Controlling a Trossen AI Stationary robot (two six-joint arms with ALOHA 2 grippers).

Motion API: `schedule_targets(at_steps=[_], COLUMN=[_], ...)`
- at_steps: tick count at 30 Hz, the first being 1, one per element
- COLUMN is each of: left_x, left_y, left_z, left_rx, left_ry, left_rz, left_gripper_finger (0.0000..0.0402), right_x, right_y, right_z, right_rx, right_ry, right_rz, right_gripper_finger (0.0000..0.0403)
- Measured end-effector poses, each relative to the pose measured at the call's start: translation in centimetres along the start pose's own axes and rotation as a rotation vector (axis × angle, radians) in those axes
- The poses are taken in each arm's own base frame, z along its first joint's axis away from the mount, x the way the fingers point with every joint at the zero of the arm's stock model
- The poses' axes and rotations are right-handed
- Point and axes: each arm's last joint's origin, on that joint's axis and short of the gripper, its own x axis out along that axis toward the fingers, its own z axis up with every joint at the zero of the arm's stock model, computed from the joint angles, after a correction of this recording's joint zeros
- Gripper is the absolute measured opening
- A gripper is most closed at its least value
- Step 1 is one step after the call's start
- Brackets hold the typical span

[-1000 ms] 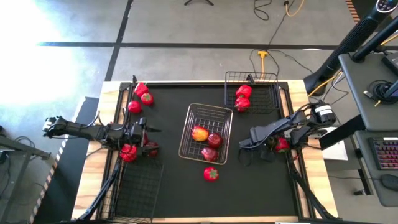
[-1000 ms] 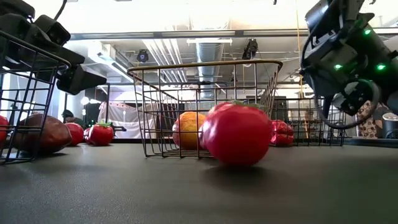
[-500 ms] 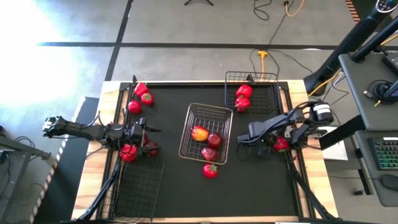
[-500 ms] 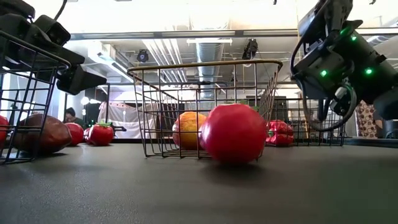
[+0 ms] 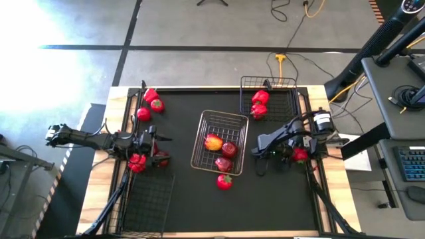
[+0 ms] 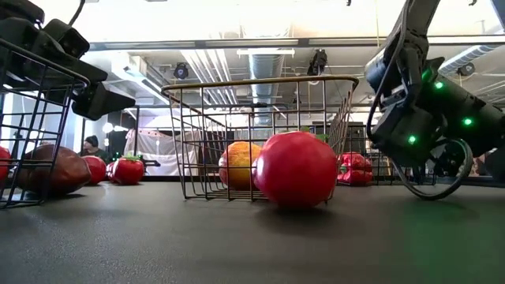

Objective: Sort produce into baskets
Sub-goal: Move the red tomato to the bottom of the gold wire basket on the table

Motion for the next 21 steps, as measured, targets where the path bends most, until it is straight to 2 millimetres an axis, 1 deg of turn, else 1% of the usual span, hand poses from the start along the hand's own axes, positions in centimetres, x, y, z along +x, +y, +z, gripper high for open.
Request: schedule_targets(at_steps=[3, 7, 11, 14, 16, 18, 21], left_x=[0.0, 0.0, 0.0, 0.0, 0.0, 0.0, 0.0], left_y=[0.0, 0.0, 0.0, 0.0, 0.0, 0.0, 0.0], left_z=[0.0, 0.0, 0.0, 0.0, 0.0, 0.0, 0.0], left_rx=[0.000, 0.000, 0.000, 0.000, 0.000, 0.000, 0.000], left_ry=[0.001, 0.000, 0.000, -0.001, 0.001, 0.000, -0.001], left_rz=[0.000, 0.000, 0.000, 0.000, 0.000, 0.000, 0.000], left_gripper_finger=[0.0393, 0.0393, 0.0393, 0.0393, 0.0393, 0.0393, 0.0393], right_x=[-0.1, -0.8, -2.3, -3.7, -4.7, -5.5, -6.3], right_y=[0.0, 0.0, 0.7, 1.7, 2.8, 4.1, 6.5], right_z=[-0.1, -0.8, -2.7, -5.1, -7.1, -9.4, -12.9], right_rx=[-0.001, -0.010, -0.022, -0.035, -0.066, -0.099, -0.177], right_ry=[-0.005, -0.039, -0.132, -0.249, -0.367, -0.522, -0.824], right_rz=[0.013, 0.039, 0.116, 0.161, 0.219, 0.288, 0.428], right_gripper_finger=[0.0278, 0.0276, 0.0276, 0.0276, 0.0276, 0.0276, 0.0276])
